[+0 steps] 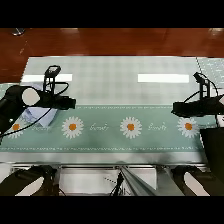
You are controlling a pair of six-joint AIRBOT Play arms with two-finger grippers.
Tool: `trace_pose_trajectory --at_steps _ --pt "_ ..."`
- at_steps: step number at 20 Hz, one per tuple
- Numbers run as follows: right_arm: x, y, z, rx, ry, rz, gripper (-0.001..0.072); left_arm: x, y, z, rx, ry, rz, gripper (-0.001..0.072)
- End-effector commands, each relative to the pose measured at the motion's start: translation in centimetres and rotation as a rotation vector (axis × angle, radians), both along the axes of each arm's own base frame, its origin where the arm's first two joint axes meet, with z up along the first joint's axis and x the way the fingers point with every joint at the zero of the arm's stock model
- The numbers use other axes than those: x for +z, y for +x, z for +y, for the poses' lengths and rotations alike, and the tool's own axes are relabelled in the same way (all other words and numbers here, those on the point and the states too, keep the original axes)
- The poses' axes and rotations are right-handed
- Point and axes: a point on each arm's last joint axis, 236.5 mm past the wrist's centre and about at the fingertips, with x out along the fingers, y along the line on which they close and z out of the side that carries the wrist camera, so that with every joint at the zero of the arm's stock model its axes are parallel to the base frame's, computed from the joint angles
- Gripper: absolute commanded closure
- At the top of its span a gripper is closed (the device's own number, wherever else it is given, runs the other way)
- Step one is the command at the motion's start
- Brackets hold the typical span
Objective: Fold the shirts.
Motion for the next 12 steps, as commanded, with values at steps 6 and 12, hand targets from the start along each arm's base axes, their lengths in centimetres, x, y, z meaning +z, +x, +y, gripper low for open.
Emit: trace_pose_trajectory --at_steps 6,12 --pt "0.0 0.05 -0.04 -0.001 -0.001 -0.002 0.0691 -0.04 -0.01 -0.01 -0.001 0.0 0.001 0.0681" --pt "0.05 0.26 -0.07 -0.004 -0.002 -0.01 0.0691 -0.04 -0.01 -0.01 -0.001 0.0 0.001 0.0681"
